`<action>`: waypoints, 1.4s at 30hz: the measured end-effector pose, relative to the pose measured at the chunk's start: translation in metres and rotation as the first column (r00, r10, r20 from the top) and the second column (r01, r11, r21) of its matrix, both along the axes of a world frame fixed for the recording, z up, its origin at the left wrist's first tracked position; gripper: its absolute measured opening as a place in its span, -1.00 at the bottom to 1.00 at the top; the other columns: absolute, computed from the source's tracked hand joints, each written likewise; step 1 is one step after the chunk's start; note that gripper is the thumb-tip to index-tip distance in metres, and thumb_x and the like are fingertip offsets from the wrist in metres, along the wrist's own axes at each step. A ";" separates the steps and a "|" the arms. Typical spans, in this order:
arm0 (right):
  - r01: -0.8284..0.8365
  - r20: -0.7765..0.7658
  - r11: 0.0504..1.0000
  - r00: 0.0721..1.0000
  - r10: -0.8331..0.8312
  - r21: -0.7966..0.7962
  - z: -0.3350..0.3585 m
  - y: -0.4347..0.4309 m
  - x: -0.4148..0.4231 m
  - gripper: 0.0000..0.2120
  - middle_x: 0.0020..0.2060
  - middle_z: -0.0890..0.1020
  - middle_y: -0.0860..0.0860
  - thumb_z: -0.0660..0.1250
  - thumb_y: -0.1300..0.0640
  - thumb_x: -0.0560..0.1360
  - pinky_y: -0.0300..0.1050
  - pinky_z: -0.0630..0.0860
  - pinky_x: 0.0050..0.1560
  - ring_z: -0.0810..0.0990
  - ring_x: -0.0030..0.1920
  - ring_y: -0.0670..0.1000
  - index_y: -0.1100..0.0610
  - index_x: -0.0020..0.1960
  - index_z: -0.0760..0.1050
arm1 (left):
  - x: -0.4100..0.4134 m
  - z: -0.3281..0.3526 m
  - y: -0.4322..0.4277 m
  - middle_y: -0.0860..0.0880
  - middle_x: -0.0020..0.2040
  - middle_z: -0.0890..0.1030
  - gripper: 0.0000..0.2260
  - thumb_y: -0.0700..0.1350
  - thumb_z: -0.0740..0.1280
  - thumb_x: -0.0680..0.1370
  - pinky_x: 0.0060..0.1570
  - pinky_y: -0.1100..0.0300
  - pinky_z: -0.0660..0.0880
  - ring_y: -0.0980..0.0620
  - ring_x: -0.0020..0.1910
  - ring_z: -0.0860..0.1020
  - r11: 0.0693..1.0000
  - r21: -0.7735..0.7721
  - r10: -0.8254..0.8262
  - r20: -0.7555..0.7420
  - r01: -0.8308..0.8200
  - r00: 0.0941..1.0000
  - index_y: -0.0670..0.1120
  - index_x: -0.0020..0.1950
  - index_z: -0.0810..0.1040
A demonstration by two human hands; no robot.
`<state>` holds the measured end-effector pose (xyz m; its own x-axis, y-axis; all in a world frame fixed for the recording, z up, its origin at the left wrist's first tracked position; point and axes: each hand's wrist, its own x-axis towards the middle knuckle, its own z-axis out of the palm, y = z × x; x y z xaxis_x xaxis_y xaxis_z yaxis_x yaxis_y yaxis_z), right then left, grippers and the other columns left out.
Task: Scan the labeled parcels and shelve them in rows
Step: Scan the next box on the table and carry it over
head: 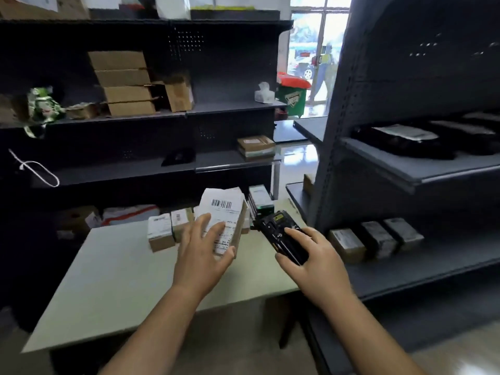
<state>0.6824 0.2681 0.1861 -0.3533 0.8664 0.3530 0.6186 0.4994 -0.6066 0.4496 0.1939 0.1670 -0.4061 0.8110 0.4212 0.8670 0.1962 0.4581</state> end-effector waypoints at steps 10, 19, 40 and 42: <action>0.159 -0.020 0.987 0.987 -0.158 0.001 -0.037 -0.038 0.204 -0.49 0.32 0.49 -0.04 0.47 -0.15 0.41 -0.03 0.46 0.25 0.46 0.30 0.02 -0.12 0.34 0.52 | 0.204 -0.025 -0.027 0.12 0.49 0.20 -0.51 0.14 0.40 0.50 0.40 0.00 0.30 -0.02 0.41 0.21 0.981 -0.036 -0.186 0.107 0.191 0.977 0.11 0.41 0.42; 0.265 -0.078 0.963 0.960 -0.268 -0.052 -0.051 0.008 0.388 -0.51 0.24 0.55 -0.02 0.50 -0.11 0.37 -0.02 0.49 0.24 0.52 0.25 0.04 -0.07 0.28 0.57 | 0.403 -0.024 0.039 0.00 0.47 0.27 -0.50 0.15 0.36 0.48 0.40 0.07 0.21 -0.07 0.40 0.23 0.941 -0.019 -0.333 0.138 0.339 0.933 0.02 0.38 0.48; 0.300 -0.091 0.931 0.942 -0.324 -0.208 -0.108 0.314 0.664 -0.49 0.10 0.53 -0.15 0.42 -0.22 0.37 -0.06 0.51 0.13 0.51 0.12 -0.07 -0.13 0.29 0.53 | 0.681 -0.099 0.359 0.05 0.49 0.23 -0.50 0.09 0.41 0.50 0.41 0.00 0.25 -0.08 0.42 0.20 0.951 -0.132 -0.245 0.229 0.280 0.942 0.03 0.41 0.44; 0.241 -0.094 0.947 0.960 -0.265 -0.213 -0.118 0.353 0.679 -0.52 0.11 0.54 -0.13 0.46 -0.14 0.39 -0.15 0.47 0.11 0.51 0.14 -0.07 -0.09 0.29 0.54 | 0.700 -0.109 0.388 0.05 0.49 0.23 -0.51 0.10 0.40 0.50 0.40 -0.01 0.26 -0.08 0.41 0.20 0.962 -0.149 -0.190 0.226 0.227 0.955 0.04 0.41 0.43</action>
